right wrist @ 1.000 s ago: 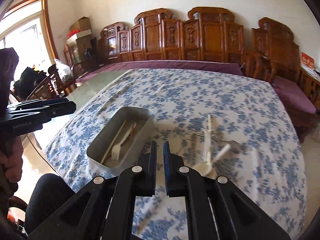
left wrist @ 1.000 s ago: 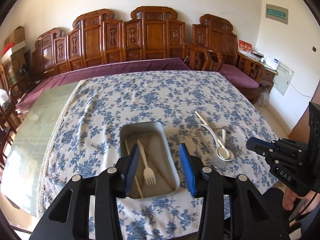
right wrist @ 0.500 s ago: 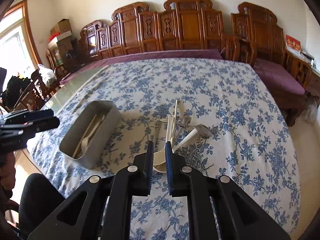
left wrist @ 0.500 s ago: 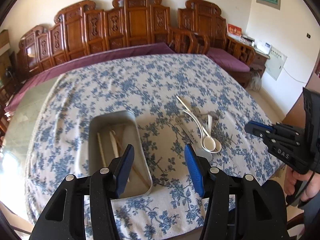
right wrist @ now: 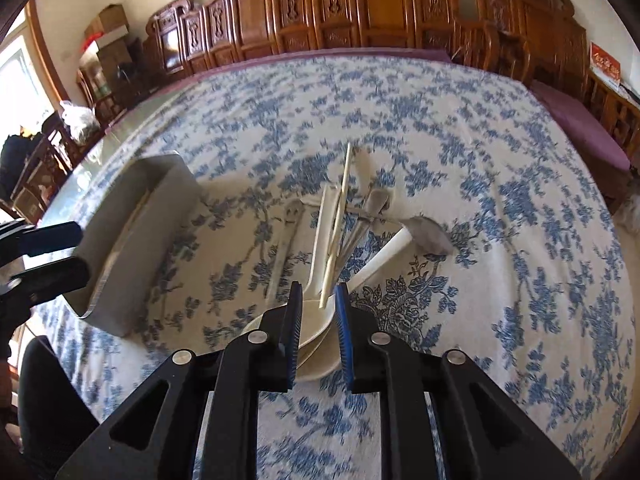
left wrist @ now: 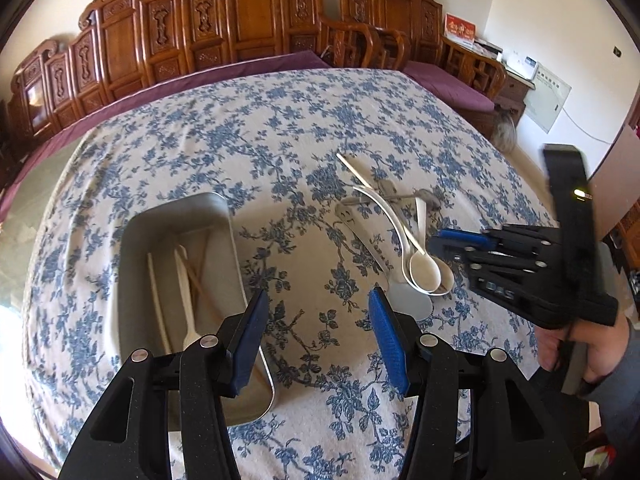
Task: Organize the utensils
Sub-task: 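Grasp a wooden chopstick from the pile with the right tool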
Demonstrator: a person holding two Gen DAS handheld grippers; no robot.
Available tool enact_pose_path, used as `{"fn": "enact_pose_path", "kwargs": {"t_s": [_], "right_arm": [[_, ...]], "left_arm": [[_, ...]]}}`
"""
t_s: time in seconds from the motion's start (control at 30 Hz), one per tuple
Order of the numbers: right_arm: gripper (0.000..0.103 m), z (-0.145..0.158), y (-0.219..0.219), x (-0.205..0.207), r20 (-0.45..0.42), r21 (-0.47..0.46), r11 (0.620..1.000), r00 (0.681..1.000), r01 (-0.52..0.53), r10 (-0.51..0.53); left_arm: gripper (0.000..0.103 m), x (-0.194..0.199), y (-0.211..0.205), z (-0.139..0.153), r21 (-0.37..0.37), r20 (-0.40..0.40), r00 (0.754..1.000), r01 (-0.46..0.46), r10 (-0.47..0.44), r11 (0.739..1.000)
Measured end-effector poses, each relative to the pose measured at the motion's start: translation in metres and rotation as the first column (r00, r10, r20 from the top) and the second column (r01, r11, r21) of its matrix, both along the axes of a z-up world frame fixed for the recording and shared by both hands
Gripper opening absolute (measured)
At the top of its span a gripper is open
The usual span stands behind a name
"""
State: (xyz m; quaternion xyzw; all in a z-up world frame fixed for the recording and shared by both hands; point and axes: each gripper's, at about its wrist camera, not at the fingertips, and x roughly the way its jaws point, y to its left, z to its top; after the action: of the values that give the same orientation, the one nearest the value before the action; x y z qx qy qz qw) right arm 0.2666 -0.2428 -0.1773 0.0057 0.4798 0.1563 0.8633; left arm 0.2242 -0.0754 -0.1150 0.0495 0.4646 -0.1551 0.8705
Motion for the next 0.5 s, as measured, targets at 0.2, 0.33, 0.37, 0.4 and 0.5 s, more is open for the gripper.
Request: {"fn": "enact_pose_path", "kwargs": {"t_s": [0.2, 0.33, 0.37, 0.4, 0.5], "right_arm": [[0.019, -0.014, 0.008, 0.016, -0.018, -0.05, 0.999, 1.0, -0.006, 0.005], [0.019, -0.014, 0.009, 0.024, -0.026, -0.064, 0.998, 1.0, 0.001, -0.002], [0.019, -0.014, 0.009, 0.025, -0.028, -0.075, 0.997, 1.0, -0.003, 0.001], [0.019, -0.014, 0.009, 0.025, -0.028, -0.086, 0.996, 1.0, -0.008, 0.006], [0.018, -0.016, 0.011, 0.025, -0.022, -0.126, 0.992, 1.0, -0.025, 0.022]], "left_arm": [[0.05, 0.004, -0.006, -0.008, 0.0, -0.02, 1.0, 0.019, -0.019, 1.0], [0.05, 0.005, -0.008, -0.012, 0.0, -0.03, 0.999, 0.023, -0.023, 1.0], [0.05, 0.005, -0.008, -0.012, 0.0, -0.031, 0.999, 0.024, -0.024, 1.0], [0.05, 0.004, -0.008, -0.012, -0.001, -0.029, 0.999, 0.024, -0.024, 1.0], [0.05, 0.004, -0.008, -0.012, -0.003, -0.029, 0.999, 0.024, -0.024, 1.0]]}}
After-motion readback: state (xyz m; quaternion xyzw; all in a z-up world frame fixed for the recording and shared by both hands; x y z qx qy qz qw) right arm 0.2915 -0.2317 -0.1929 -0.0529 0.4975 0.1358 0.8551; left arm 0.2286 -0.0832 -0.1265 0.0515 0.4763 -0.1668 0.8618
